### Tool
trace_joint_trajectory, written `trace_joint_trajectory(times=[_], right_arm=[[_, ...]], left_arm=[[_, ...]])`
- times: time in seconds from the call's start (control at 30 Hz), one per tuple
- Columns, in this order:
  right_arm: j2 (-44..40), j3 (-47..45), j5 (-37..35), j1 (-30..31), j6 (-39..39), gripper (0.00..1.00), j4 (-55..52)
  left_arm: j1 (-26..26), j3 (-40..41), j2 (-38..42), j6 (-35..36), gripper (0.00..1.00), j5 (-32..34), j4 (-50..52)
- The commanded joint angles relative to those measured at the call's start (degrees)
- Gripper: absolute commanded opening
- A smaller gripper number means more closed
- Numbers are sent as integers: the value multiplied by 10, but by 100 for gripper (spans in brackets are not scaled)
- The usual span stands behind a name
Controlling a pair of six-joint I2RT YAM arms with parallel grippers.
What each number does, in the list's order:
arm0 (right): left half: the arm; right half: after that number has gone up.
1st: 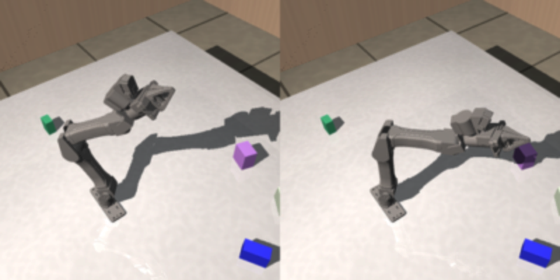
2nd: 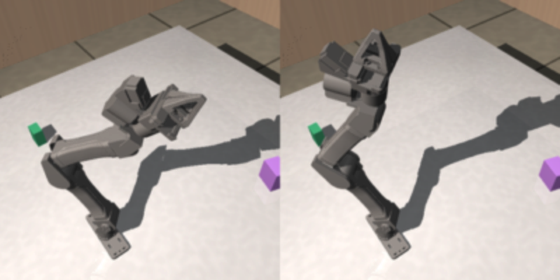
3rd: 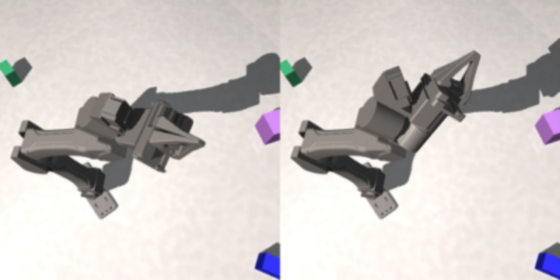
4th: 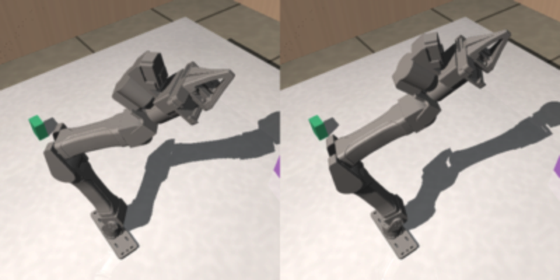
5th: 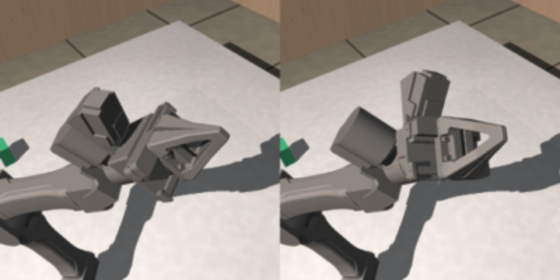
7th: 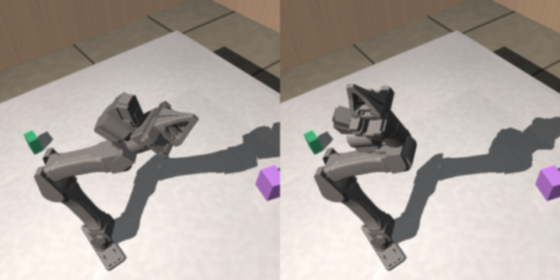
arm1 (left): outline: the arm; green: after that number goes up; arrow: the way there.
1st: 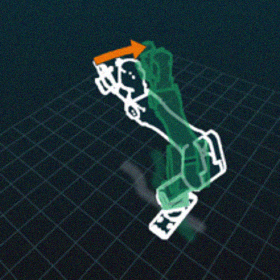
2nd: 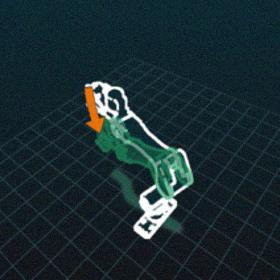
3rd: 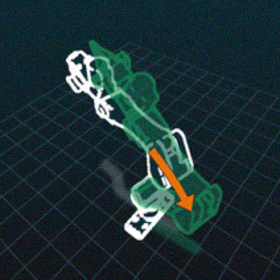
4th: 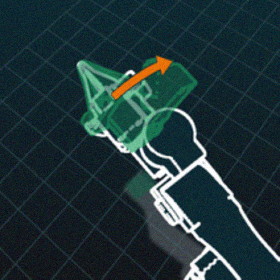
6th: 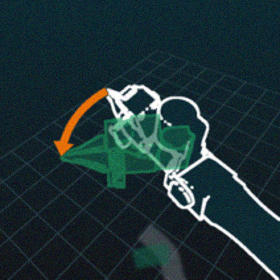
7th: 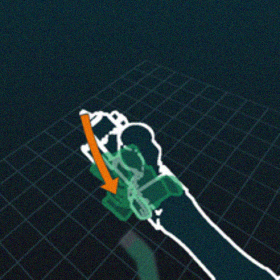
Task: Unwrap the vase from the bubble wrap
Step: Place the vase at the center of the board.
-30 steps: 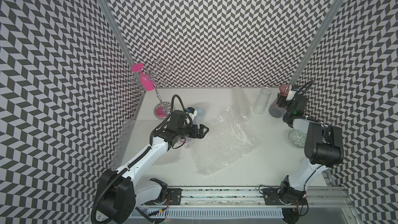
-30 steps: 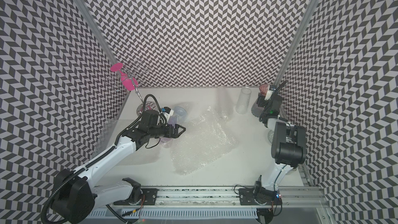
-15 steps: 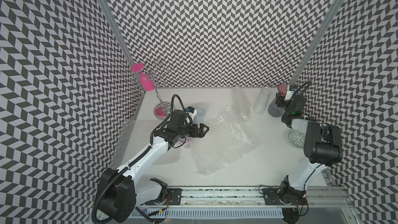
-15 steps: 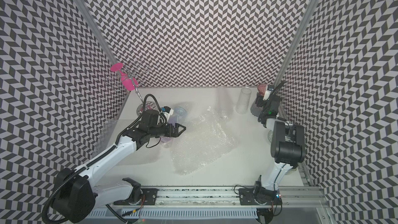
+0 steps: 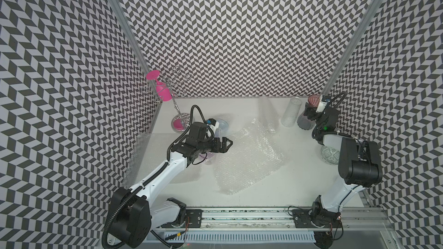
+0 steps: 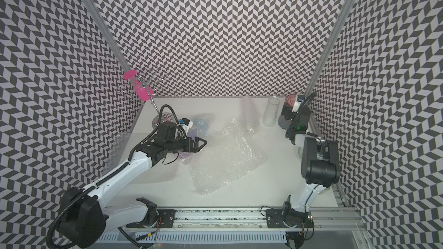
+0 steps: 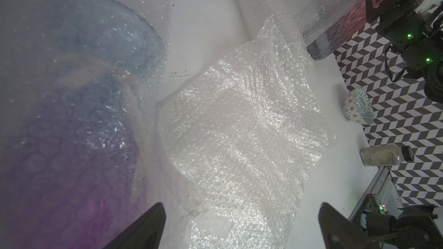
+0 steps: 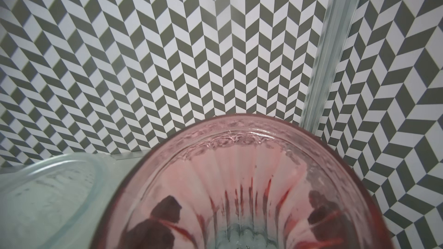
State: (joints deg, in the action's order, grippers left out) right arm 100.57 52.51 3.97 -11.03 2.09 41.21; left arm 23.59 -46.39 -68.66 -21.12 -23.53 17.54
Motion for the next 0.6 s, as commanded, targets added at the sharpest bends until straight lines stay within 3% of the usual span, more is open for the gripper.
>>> trace_joint_trajectory(times=[0.0,0.57], right_arm=[[-34,-12,-14,3,1,99,37],[-126,-44,-51,3,-22,99,-79]], left_arm=[[-2,8,20,-5,99,-3,-11],[-2,19,43,11,100,-19,8]])
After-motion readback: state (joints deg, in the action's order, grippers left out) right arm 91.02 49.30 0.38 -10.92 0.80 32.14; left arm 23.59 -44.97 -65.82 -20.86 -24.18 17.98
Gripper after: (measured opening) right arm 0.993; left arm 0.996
